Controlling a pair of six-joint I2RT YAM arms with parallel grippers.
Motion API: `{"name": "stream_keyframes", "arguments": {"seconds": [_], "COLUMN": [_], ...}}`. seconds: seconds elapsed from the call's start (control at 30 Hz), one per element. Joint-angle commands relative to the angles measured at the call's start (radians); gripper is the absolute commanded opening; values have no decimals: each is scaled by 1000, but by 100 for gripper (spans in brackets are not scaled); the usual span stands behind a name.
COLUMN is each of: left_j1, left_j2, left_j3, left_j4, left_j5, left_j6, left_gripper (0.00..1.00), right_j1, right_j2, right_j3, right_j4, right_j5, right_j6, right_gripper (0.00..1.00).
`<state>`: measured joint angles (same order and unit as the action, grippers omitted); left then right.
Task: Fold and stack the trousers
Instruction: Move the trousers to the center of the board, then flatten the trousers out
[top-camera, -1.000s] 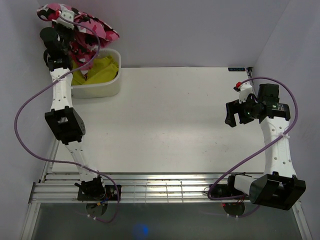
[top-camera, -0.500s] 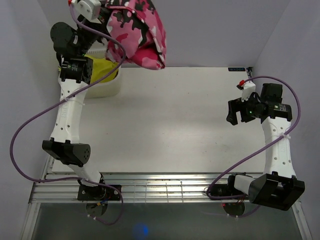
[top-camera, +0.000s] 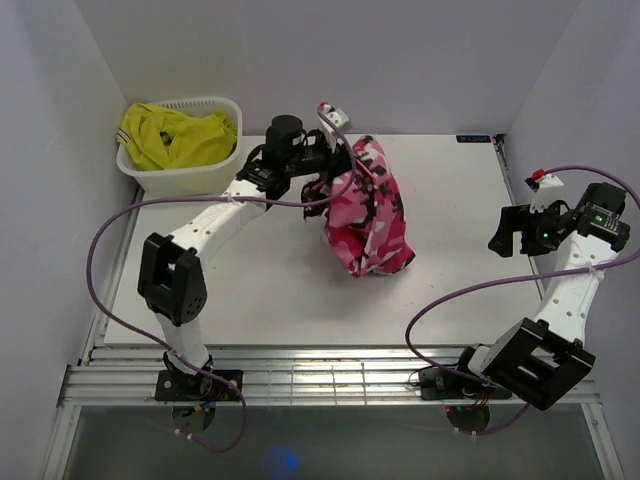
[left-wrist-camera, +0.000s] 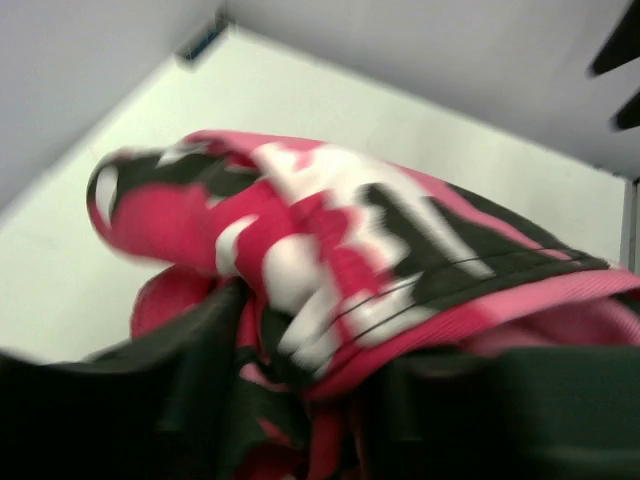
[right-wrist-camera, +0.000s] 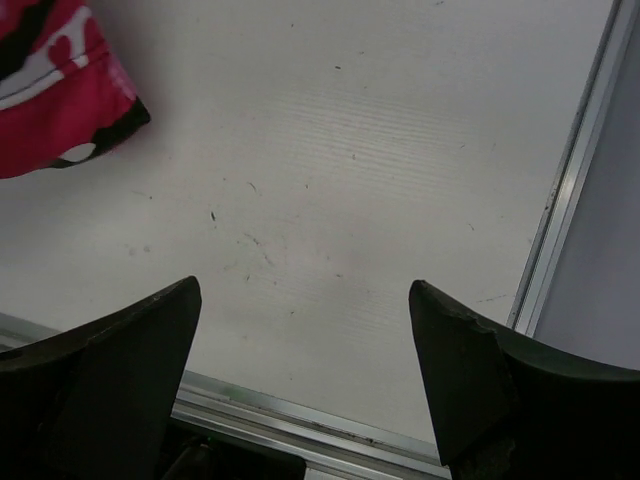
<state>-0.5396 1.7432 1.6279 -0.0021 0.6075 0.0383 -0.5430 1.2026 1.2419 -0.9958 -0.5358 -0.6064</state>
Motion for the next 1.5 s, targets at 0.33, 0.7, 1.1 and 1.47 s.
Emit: {"name": "stream_keyframes", "arguments": {"seconds": [0.33, 0.7, 1.1, 1.47], "left_j1": [114, 257, 89, 26], "left_j2": [19, 61, 210, 327], "left_j3": [141, 62, 47, 78], "left_j4": [-693, -737, -647, -530], "left_j5": [-72, 201, 16, -89], "left_j6": [212, 201, 218, 225], "left_gripper": [98, 96, 95, 80], "right_j1": [52, 376, 509, 531], "right_j2": [158, 325, 325, 451], "right_j3": [44, 89, -74, -62], "right_j4": [-169, 21, 189, 324], "right_j5": [-213, -156, 161, 309], "right_j6": [-103, 70, 60, 166], "right_gripper": [90, 90, 91, 74]}}
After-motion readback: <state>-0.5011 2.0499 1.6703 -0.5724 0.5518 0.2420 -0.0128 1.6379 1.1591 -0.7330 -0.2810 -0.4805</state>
